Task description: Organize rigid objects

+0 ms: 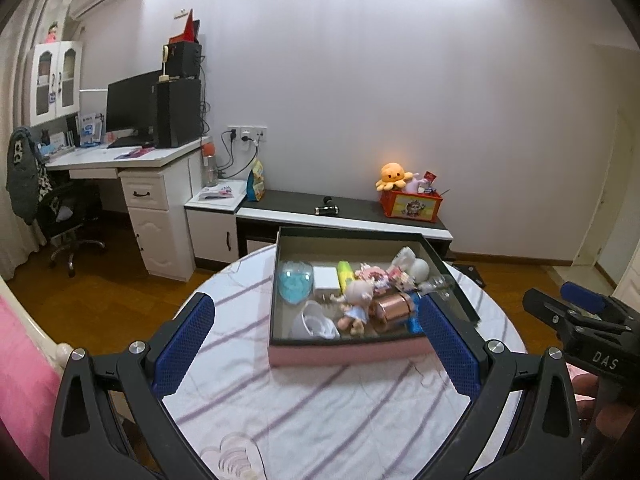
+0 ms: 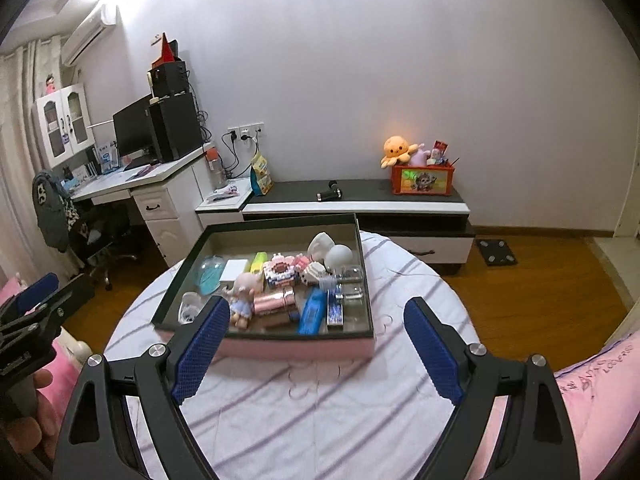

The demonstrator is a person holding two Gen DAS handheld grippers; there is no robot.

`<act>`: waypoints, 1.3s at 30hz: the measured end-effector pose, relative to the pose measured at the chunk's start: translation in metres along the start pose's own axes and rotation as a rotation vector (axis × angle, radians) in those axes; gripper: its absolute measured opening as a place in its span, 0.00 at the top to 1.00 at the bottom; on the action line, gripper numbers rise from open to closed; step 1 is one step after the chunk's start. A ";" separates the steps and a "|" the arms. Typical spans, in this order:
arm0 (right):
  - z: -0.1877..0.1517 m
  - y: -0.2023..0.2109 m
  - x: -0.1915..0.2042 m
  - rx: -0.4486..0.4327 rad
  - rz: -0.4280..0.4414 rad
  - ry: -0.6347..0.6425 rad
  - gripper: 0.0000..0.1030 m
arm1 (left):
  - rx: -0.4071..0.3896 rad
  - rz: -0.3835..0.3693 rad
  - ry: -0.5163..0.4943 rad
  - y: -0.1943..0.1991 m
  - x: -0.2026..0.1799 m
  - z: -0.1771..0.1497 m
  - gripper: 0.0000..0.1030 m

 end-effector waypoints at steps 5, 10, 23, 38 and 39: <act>-0.015 0.030 0.009 -0.027 -0.008 0.032 0.12 | -0.007 -0.008 0.000 0.025 -0.008 -0.018 0.00; -0.033 0.055 0.012 -0.047 -0.007 0.040 0.12 | -0.023 -0.018 -0.014 0.054 -0.018 -0.037 0.00; -0.048 0.113 0.000 -0.139 -0.039 -0.002 0.12 | -0.090 0.003 -0.070 0.111 -0.036 -0.043 0.00; -0.058 0.116 0.016 -0.139 0.004 0.023 0.12 | -0.101 0.055 -0.035 0.124 -0.019 -0.052 0.00; -0.058 0.116 0.016 -0.139 0.004 0.022 0.12 | -0.100 0.058 -0.032 0.124 -0.018 -0.053 0.00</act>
Point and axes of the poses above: each gripper's, at about its wrist camera, not at the fingertips, and y roughly against the way its jaws point, x to its left, z to its top, the point moved 10 cm from there along -y, roughly the way its jaws point, and after that the axes turned 2 degrees about -y, right-handed, at the moved point
